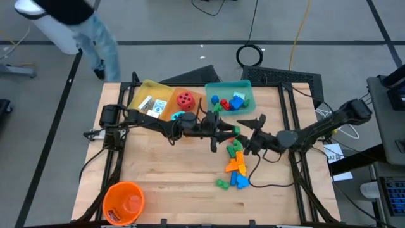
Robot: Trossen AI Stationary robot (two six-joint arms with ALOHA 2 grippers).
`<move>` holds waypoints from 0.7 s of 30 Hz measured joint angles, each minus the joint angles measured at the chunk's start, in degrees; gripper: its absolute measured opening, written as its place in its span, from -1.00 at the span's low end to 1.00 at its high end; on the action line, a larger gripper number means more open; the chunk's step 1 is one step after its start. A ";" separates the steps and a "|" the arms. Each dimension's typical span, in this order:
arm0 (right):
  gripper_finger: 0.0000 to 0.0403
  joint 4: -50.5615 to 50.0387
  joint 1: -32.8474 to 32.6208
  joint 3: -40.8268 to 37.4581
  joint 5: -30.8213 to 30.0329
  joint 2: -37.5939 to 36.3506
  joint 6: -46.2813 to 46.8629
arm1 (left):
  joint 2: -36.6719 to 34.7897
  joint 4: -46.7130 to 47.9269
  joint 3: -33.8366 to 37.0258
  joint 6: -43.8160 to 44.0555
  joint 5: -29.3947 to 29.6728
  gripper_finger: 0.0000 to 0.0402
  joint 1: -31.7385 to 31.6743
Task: Pick & Place Toys
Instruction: Put the green game piece into the blue bin
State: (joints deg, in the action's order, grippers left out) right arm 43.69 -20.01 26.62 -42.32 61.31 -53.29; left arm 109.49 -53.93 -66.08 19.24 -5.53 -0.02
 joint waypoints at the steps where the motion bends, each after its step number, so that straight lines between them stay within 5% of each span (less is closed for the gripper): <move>1: 0.40 2.52 0.00 -0.40 -1.07 0.50 -1.68 | 0.00 0.10 0.00 0.34 0.35 -0.34 -0.23; 5: 0.34 9.99 0.02 -1.19 -0.63 0.99 -7.01 | 0.00 0.22 0.00 2.23 0.44 -0.34 -1.86; 17: 0.11 9.41 4.76 -1.21 5.29 1.10 -7.46 | 0.00 0.00 0.00 5.49 -9.70 -0.34 -6.15; 21: -0.07 7.91 7.98 -1.21 11.46 1.12 -5.11 | 0.00 0.24 0.00 5.51 -10.81 -0.34 -6.76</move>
State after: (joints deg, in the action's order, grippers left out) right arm 51.59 -12.03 25.41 -30.86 62.43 -58.40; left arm 109.49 -53.70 -66.08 24.75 -16.34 -6.79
